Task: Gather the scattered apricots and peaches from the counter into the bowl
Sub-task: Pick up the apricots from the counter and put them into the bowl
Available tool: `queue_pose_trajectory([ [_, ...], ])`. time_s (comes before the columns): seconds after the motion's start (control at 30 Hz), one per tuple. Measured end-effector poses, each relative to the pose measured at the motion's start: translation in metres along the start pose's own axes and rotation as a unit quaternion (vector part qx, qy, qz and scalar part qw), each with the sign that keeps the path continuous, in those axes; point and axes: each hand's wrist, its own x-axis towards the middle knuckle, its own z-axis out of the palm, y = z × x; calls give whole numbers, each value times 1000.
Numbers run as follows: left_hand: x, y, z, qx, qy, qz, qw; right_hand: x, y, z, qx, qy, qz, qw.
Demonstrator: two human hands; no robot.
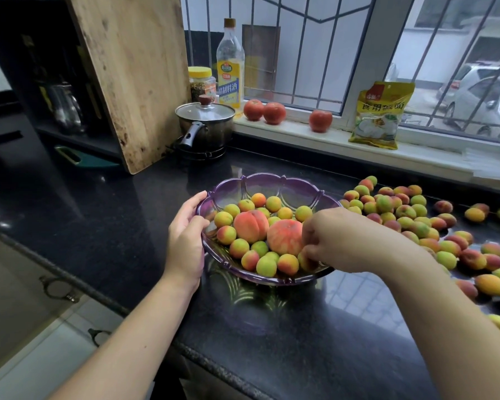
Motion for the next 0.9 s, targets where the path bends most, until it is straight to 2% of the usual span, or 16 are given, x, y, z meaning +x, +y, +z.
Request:
queue_pose_trajectory([
  [0.13, 1, -1, -1, -2, 1, 1, 1000, -2, -5, 2, 2, -10, -10, 1000],
  [0.53, 3, -5, 0, -4, -3, 19, 1000, -2, -13, 3, -44, 29, -3, 999],
  [0.6, 3, -4, 0, -9, -4, 20, 1000, -6, -13, -1, -35, 63, -27, 997],
  [0.67, 3, -5, 0, -11, -6, 20, 1000, -8, -11, -6, 19, 71, -69, 995],
  [0.83, 5, -8, -1, 6, -10, 24, 1000, -1, -18, 10, -1, 11, -161, 987],
  [0.9, 3, -8, 0, 9, -17, 31, 999, -1, -15, 5, 6, 1, -151, 989],
])
